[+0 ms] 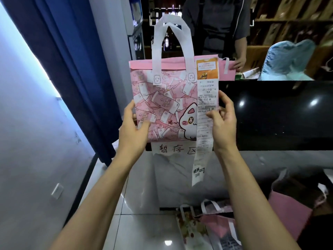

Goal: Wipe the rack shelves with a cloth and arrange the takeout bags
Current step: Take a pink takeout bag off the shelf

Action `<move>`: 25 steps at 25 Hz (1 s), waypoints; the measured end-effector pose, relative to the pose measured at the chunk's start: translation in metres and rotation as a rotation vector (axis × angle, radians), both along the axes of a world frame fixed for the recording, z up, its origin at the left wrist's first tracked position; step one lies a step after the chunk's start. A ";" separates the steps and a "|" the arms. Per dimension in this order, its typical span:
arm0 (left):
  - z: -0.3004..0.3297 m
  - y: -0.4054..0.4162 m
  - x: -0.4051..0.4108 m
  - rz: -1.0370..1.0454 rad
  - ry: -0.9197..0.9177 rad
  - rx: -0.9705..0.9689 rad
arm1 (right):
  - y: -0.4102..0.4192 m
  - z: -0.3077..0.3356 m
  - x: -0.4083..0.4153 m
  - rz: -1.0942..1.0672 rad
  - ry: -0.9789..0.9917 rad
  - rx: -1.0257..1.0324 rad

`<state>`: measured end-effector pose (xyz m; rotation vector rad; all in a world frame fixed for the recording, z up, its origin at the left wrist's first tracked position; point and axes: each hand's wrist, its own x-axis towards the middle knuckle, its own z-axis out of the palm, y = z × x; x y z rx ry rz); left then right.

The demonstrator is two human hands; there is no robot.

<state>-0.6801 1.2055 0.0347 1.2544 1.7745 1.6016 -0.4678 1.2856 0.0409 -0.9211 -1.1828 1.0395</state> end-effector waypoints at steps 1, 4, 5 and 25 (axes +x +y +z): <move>0.000 0.011 -0.007 -0.006 -0.001 -0.008 | 0.011 0.000 -0.006 -0.002 0.006 -0.005; -0.002 0.041 -0.024 -0.040 -0.009 -0.028 | 0.042 -0.004 -0.019 -0.009 0.019 -0.009; -0.003 0.051 -0.029 -0.049 -0.011 -0.032 | 0.054 -0.006 -0.022 -0.007 0.028 -0.009; -0.013 0.146 -0.029 -0.071 0.009 -0.078 | 0.150 -0.025 -0.010 -0.070 -0.058 -0.026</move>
